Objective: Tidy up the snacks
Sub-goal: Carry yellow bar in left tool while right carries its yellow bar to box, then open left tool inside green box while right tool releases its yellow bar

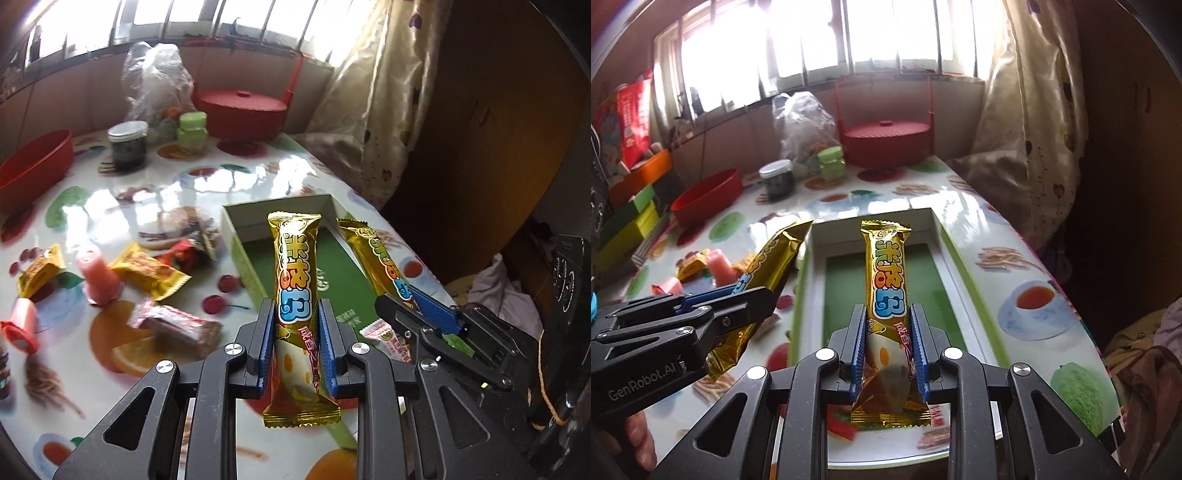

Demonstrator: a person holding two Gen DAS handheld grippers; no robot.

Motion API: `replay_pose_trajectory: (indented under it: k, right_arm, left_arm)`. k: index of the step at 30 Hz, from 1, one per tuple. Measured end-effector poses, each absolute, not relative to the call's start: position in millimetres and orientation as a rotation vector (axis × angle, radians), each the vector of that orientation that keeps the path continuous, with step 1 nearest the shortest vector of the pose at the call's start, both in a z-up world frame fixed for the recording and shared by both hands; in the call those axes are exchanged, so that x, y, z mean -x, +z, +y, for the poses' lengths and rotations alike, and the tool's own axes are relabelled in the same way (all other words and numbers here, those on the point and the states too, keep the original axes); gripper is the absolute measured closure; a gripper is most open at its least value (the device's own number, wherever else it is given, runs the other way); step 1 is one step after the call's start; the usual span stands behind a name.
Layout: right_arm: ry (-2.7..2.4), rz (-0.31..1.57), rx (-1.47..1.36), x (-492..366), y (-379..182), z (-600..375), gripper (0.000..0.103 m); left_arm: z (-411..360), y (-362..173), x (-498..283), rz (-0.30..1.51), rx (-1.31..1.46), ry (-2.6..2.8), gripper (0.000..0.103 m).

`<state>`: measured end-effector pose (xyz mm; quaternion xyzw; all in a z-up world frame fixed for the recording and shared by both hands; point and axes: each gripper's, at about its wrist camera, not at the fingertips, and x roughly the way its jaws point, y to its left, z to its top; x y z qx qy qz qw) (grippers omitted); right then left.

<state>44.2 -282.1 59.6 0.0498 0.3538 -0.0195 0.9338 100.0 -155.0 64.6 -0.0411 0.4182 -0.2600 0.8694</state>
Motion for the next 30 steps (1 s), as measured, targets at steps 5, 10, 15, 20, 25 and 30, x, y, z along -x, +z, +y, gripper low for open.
replay_pose_trajectory:
  k: [5, 10, 15, 20, 25, 30]
  right_arm:
    - [-0.064, 0.750, -0.103, -45.4, 50.1, -293.8, 0.081]
    - [-0.076, 0.770, -0.095, -46.5, 43.3, -302.6, 0.081]
    - [-0.080, 0.783, -0.097, -48.2, 37.5, -311.1, 0.081]
    - [-0.072, 0.797, -0.095, -49.2, 32.1, -314.0, 0.081]
    - [-0.074, 0.806, -0.083, -49.8, 27.7, -312.6, 0.081]
    - [-0.073, 0.809, -0.081, -49.4, 25.9, -312.4, 0.081]
  left_arm:
    - [-174.0, 56.2, -105.0, 0.902, 0.074, -0.569, 0.079]
    - [-185.9, 46.3, -110.9, 0.934, 0.073, -0.571, 0.079]
    - [-195.3, 39.7, -114.3, 0.952, 0.058, -0.570, 0.079]
    - [-199.2, 35.1, -116.8, 0.966, 0.049, -0.559, 0.079]
    - [-202.2, 30.7, -117.7, 0.983, 0.048, -0.555, 0.079]
    - [-203.3, 28.6, -118.2, 0.990, 0.051, -0.553, 0.079]
